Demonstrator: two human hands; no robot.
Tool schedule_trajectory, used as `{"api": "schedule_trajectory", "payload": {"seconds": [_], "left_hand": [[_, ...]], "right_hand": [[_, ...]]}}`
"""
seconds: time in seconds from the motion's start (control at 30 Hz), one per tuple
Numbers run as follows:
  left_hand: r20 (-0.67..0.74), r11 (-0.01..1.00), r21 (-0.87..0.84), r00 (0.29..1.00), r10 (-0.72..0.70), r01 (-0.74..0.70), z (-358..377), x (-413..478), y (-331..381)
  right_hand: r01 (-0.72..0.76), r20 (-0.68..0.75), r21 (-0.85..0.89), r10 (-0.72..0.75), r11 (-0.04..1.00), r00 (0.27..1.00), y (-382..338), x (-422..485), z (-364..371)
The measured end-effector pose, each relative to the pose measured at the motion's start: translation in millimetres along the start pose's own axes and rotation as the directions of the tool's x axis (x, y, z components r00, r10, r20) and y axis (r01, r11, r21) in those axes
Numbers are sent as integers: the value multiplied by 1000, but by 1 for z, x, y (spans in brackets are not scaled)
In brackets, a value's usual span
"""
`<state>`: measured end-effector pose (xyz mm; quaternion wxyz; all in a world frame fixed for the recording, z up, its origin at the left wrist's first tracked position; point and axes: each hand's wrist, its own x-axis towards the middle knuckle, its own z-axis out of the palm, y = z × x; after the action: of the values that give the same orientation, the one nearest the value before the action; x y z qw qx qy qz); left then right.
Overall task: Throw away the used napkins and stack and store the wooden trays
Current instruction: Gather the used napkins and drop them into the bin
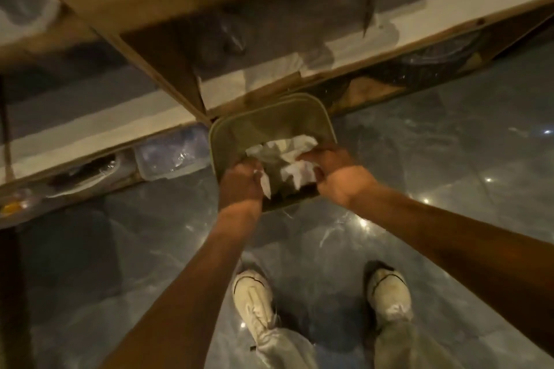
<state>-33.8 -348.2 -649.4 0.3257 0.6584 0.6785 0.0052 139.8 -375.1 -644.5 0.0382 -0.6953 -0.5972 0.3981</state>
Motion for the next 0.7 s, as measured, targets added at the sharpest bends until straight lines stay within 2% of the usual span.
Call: {"api": "schedule_trajectory", "payload": {"seconds": [0.13, 0.27, 0.33, 0.47, 0.6, 0.7], "left_hand": [[12, 993, 94, 997, 77, -78, 33, 24, -26], [224, 982, 155, 972, 69, -105, 48, 36, -42], [297, 966, 219, 952, 72, -141, 49, 37, -47], [244, 953, 262, 966, 84, -149, 31, 27, -47], [218, 899, 381, 966, 138, -214, -4, 2, -34], [201, 906, 388, 975, 94, -167, -40, -24, -13]], "right_hand": [[26, 174, -255, 19, 967, 985, 9, 36, 32], [66, 240, -390, 32, 918, 970, 20, 48, 53], [87, 259, -397, 20, 914, 966, 18, 53, 52], [95, 187, -374, -25, 922, 982, 6, 46, 33], [74, 142, -365, -23, 928, 990, -7, 16, 3], [62, 112, -360, -23, 931, 993, -19, -16, -26]]}}
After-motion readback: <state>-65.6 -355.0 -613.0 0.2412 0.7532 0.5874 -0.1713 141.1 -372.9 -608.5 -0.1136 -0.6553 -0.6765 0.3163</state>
